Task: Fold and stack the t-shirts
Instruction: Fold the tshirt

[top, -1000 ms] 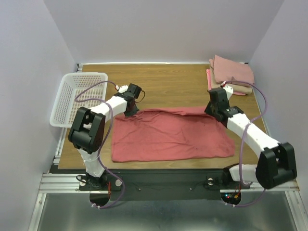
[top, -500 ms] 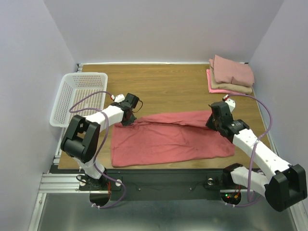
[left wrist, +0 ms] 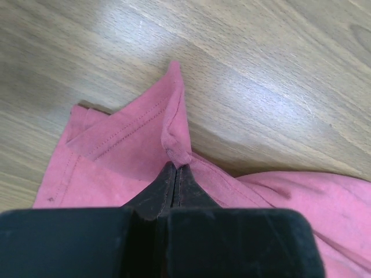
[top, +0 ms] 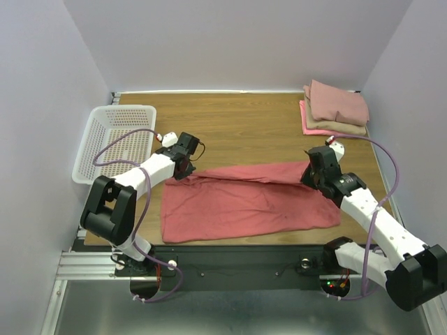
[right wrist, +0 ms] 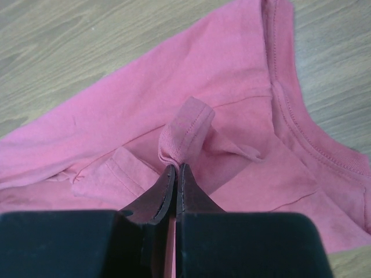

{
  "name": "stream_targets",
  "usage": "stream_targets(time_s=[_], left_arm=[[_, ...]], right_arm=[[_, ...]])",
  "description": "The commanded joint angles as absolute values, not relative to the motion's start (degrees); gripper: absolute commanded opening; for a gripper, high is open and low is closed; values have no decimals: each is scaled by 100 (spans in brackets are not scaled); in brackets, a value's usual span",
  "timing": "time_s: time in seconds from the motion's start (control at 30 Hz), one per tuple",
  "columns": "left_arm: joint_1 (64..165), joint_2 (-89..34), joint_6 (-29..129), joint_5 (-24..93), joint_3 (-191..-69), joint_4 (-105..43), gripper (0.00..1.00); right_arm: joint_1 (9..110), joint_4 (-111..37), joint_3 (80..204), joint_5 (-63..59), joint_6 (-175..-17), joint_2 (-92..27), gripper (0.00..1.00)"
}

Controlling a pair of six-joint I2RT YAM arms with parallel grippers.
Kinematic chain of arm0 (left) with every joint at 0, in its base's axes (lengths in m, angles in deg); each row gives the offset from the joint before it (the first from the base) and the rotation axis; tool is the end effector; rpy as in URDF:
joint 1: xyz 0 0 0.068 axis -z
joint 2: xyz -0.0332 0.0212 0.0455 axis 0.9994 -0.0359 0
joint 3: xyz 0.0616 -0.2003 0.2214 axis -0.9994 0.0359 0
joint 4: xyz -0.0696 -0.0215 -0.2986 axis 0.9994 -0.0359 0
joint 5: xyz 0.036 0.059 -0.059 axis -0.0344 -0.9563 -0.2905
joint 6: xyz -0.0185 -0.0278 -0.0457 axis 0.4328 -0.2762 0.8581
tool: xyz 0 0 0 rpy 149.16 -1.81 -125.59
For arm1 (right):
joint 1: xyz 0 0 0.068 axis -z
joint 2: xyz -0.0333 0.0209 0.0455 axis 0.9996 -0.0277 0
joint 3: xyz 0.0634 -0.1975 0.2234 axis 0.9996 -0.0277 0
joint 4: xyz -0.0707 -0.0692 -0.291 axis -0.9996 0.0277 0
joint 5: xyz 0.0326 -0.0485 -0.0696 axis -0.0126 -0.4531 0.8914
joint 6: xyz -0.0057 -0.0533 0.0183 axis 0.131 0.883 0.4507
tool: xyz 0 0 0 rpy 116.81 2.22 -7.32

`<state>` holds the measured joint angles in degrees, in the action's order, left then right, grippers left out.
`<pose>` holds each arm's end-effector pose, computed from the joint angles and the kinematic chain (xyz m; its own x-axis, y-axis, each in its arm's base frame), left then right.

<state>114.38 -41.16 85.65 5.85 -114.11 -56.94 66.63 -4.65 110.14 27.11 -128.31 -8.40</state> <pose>0.3245 -0.1458 0.2068 -0.6894 -0.4308 -0.5824 -0.3888 0.8984 -0.2042 0.2231 0.0737 0.2720 -0.5995 0.3921 -0.6977 0.3324 0.9150 0.2285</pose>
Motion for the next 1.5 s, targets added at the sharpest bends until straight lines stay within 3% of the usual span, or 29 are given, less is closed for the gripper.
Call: stream_targets(time_s=[0.0,0.23,0.7,1.37,1.43,1.47], left_arm=[[11466,-3881,8668,481,-11095,-5721,0],[11545,-3397,8923,613,-10470,-5492,0],[11554,-3081,9081,-142,-11174,-6362,0],[12283,-1570,10549,349,-8968,-6362,0],[12283,-1447,10611,437,-8880,-6380,6],[12301,-1333,10620,481,-8801,-6389,25]], right_arm=[[6635,-426,10888,2651,-12859,-817,0],[6635,-409,10562,2457,-12921,-448,0],[6635,-418,10861,2396,-12798,-500,0],[6635,-409,10062,1781,-12955,-202,0],[6635,-409,9816,1492,-13052,-131,1],[6644,-409,9754,1377,-13139,-96,3]])
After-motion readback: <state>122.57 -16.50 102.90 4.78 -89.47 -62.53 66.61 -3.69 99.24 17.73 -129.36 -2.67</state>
